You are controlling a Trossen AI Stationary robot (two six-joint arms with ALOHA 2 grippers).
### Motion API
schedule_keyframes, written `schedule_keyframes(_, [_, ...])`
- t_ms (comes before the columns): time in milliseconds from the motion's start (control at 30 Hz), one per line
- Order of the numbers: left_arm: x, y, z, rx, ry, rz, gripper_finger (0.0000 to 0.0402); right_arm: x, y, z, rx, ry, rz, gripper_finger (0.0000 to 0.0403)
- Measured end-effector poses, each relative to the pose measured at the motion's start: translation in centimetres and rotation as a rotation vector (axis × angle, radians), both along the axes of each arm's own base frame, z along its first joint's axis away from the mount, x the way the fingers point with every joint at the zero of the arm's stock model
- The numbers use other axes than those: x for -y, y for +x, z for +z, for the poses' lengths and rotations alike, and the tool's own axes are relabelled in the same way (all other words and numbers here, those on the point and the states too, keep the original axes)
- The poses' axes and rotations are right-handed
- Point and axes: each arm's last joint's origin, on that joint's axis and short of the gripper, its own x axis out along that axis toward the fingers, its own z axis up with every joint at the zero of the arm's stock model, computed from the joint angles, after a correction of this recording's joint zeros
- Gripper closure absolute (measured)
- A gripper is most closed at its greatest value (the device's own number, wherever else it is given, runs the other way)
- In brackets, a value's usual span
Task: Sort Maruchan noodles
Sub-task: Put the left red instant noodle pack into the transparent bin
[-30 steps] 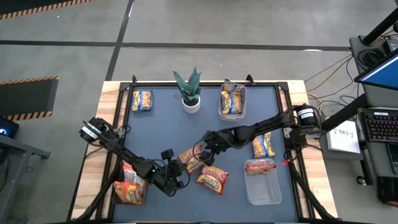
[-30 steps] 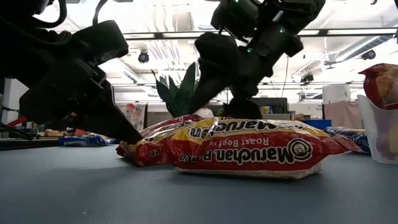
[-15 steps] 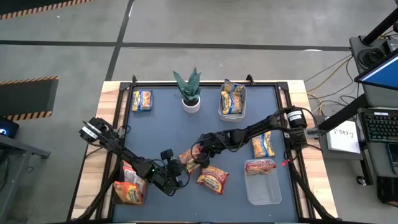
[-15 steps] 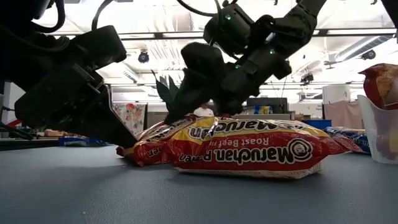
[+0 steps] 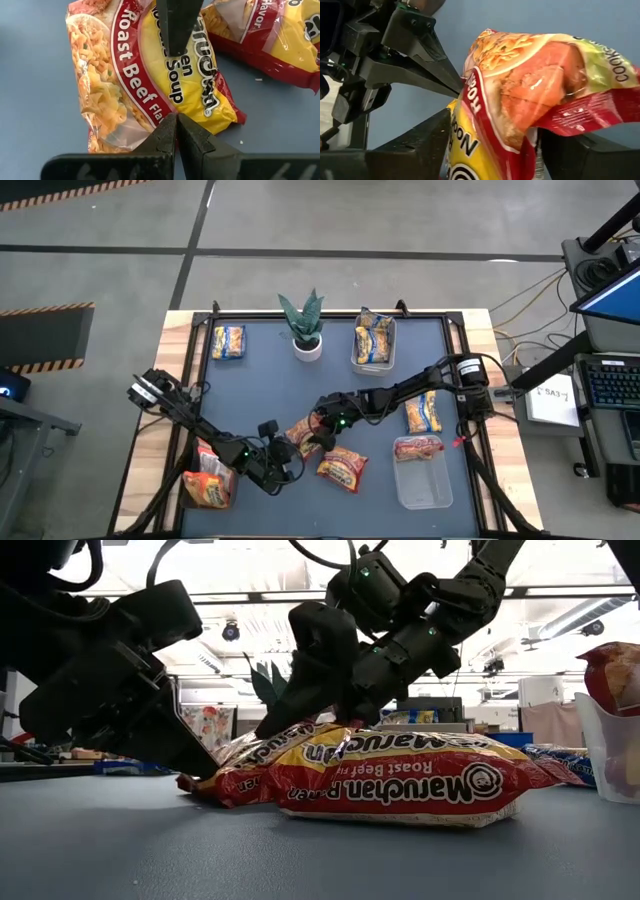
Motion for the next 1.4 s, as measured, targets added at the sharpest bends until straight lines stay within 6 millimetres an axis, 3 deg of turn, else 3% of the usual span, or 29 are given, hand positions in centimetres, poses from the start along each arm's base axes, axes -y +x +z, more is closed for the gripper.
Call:
schedule_keyframes(333, [0.2,0.2,0.3,-0.003,0.002,0.0,0.0395,0.0,0.0,0.0,0.01,-0.014,0.001,0.0216])
schedule_keyframes(700, [1.1,1.2,2.2,-0.035,0.106,-0.014,0.0294,-0.1,-0.1,0.6,0.02,-0.017,0.004,0.0221])
schedule_keyframes(967, [2.8,1.3,5.9,-0.136,0.272,-0.027,0.0258,0.0,-0.7,3.0,0.047,-0.079,0.039,0.0221])
schedule_keyframes(1233, [5.4,0.2,9.3,0.007,0.546,-0.006,0.0257,-0.7,-2.9,7.4,0.059,-0.175,0.062,0.0221])
schedule_keyframes(1400, [6.2,0.5,10.5,0.014,0.523,-0.035,0.0263,-0.7,-4.9,10.2,0.034,-0.229,0.028,0.0221])
